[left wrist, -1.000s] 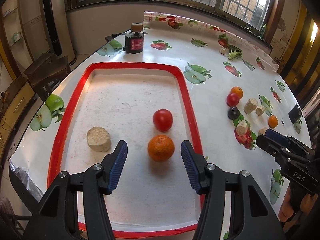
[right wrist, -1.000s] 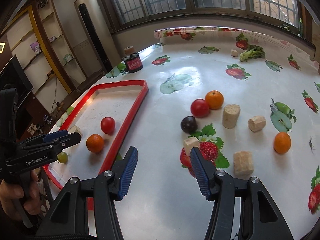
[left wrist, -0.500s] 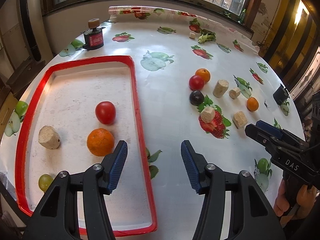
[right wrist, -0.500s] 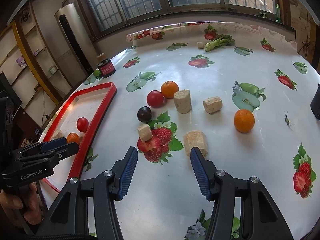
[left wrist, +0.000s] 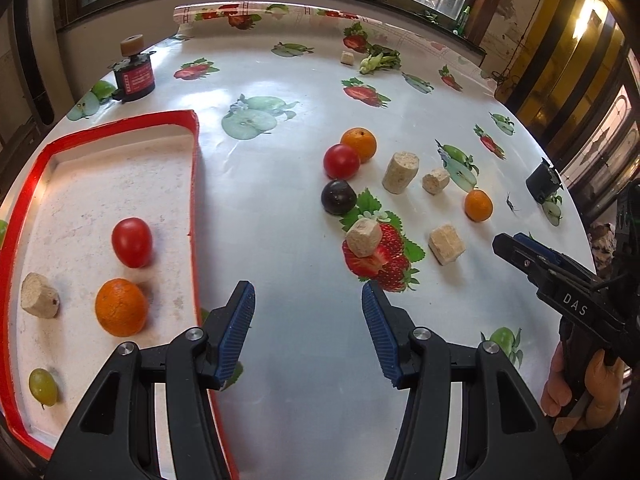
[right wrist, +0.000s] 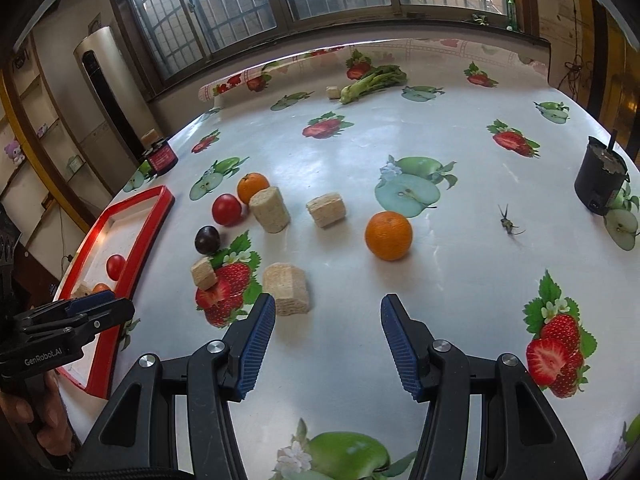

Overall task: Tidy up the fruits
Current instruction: 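Move both tools back toward the remaining items on the table, then grasp the small beige cube with the left tool while the right tool grasps an orange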

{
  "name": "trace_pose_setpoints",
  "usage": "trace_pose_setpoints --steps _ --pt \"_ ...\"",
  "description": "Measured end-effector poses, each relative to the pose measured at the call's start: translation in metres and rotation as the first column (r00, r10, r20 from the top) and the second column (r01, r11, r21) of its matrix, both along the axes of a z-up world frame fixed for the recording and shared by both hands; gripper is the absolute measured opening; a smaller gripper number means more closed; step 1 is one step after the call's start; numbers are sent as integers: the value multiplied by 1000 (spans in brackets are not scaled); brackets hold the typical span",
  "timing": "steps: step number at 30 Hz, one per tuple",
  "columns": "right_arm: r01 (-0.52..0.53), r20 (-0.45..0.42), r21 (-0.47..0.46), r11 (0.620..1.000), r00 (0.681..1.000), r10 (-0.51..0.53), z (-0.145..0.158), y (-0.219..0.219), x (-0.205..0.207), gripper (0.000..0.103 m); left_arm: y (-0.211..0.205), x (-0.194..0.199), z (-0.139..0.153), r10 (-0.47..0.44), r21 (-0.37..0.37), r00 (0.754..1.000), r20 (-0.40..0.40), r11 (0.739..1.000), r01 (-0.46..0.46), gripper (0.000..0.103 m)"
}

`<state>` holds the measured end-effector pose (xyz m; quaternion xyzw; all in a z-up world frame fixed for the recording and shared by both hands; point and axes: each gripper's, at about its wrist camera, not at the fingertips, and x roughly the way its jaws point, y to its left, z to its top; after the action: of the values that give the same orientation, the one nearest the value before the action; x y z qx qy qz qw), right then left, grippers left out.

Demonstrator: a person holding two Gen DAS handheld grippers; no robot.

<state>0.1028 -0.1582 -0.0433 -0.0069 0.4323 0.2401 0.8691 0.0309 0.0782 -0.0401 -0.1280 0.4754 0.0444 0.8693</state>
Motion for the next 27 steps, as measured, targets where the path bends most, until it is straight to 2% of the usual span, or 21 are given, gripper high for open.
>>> trace_pose_setpoints --steps 4,12,15,16,18,19,21,24,27 --pt "38 7 -27 999 999 -37 -4 -8 20 57 -11 20 -8 -27 -12 1000 -16 1000 26 54" --pt "48 15 -79 996 999 -47 -16 0 53 57 -25 54 -27 -54 -30 997 -47 998 53 54" --pt "48 6 -88 995 999 -47 -23 2 60 57 -31 59 -27 -69 -2 997 -24 998 69 53" --pt "46 3 -90 995 999 -46 -26 3 62 56 -32 61 -28 -73 2 997 -20 997 73 50" --pt "46 23 -98 994 999 -44 -28 5 62 52 -33 63 -28 -87 13 996 -14 996 87 26" --pt "40 27 -95 995 999 -37 -28 6 62 50 -33 64 -28 -94 11 996 -13 996 94 24" --pt "25 27 -86 996 999 -23 -28 7 61 35 -33 64 -27 -103 4 995 -9 995 103 24" --pt "26 40 -106 994 999 -22 -26 9 58 35 -31 58 -25 -107 -10 994 5 994 107 24" --pt "32 49 -88 996 998 -28 -20 5 53 34 -28 50 -18 -102 -16 995 24 995 102 24"
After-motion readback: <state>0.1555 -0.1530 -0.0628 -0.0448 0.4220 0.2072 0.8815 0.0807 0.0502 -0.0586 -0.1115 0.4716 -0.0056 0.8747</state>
